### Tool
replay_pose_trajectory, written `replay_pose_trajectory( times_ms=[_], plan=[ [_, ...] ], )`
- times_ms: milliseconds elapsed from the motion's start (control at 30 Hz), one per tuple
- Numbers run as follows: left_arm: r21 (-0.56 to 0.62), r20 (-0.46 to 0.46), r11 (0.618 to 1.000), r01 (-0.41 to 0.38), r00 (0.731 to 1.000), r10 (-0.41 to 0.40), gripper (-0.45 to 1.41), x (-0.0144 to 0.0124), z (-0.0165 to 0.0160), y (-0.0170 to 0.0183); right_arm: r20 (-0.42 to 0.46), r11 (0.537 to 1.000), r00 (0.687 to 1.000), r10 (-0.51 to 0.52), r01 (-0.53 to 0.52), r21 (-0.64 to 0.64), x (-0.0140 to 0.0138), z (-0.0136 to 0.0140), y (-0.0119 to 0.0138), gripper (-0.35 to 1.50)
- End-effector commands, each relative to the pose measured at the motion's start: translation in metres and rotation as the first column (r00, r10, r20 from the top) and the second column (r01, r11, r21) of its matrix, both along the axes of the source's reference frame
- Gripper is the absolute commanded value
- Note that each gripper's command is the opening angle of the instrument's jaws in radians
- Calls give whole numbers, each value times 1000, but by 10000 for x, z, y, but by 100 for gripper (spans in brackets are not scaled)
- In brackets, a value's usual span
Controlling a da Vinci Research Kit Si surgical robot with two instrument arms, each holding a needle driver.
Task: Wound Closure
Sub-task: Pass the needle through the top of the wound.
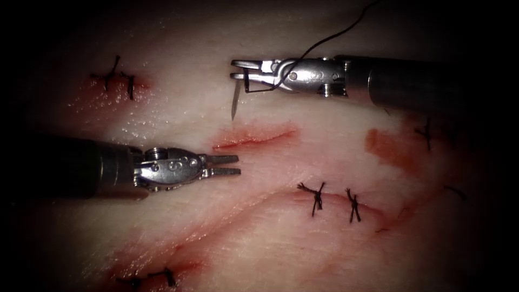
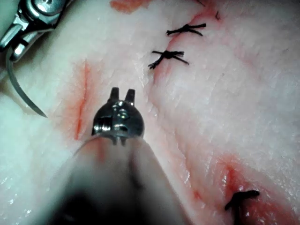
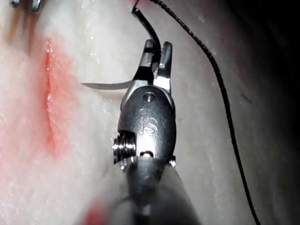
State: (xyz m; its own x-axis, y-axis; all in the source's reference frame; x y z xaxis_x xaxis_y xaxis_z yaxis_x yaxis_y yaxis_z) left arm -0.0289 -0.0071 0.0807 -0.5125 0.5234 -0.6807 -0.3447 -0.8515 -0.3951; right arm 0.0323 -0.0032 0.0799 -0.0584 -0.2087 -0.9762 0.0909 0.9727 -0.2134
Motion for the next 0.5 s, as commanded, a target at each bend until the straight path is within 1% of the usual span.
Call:
replay_pose_trajectory(
  times_ms=[33, 300, 500],
  plan=[
    [0, 3, 1000, -1, 1000, 1, 12, -7, 4, 1, -2, 1000, 1000, 2, -2, -7, 10, 0, 8, -35],
    [8, 8, 1000, -7, 1000, 7, 12, -10, 1, -2, 2, 1000, 1000, 3, -3, -7, 14, -1, 4, -35],
    [8, 9, 1000, -10, 1000, 9, 12, -10, 2, -3, -7, 1000, 1000, 12, -12, 17, 15, -20, 12, -35]
  ],
)
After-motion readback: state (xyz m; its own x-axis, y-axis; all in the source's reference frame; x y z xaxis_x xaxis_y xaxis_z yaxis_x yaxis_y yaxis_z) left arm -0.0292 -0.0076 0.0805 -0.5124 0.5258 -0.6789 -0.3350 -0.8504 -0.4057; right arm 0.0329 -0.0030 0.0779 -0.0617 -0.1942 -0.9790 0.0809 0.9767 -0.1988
